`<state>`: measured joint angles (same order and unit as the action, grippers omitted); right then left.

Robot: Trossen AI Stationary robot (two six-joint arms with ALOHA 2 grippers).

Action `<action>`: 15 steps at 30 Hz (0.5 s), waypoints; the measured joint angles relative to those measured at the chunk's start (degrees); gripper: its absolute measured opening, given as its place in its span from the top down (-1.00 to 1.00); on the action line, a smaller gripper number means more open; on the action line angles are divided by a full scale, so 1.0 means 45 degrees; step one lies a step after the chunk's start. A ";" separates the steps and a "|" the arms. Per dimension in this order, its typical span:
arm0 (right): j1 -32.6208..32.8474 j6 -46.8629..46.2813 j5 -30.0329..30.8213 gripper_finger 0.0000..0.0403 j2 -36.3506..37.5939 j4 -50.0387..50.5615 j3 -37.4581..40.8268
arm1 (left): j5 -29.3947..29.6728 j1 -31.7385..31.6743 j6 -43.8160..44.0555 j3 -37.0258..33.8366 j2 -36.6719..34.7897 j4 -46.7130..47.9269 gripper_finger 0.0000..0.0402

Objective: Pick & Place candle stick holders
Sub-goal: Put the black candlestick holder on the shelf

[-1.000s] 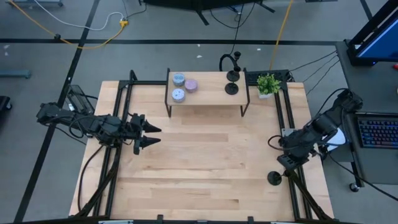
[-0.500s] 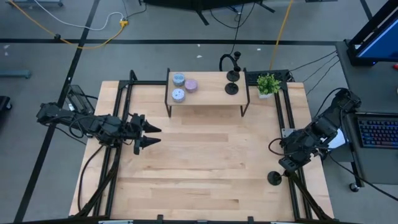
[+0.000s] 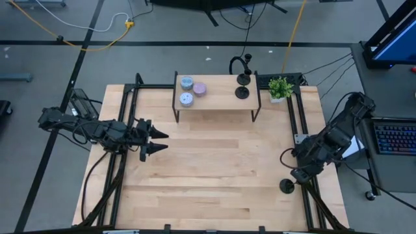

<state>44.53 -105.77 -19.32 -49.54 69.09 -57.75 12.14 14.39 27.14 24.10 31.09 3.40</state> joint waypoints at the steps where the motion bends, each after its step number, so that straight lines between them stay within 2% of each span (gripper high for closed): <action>1: 0.0000 0.0004 0.0011 0.47 -0.0002 -0.0040 0.0074 | 0.0000 0.0000 0.0005 0.0000 0.0005 0.0000 -0.32; 15: 0.0000 0.0426 0.0303 0.48 0.0015 -0.0833 0.1363 | 0.0007 0.0000 0.0097 0.0000 0.0005 -0.0029 -0.32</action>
<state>44.53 -103.85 -17.96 -49.47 65.34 -51.62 12.17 14.39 27.57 24.10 31.11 3.27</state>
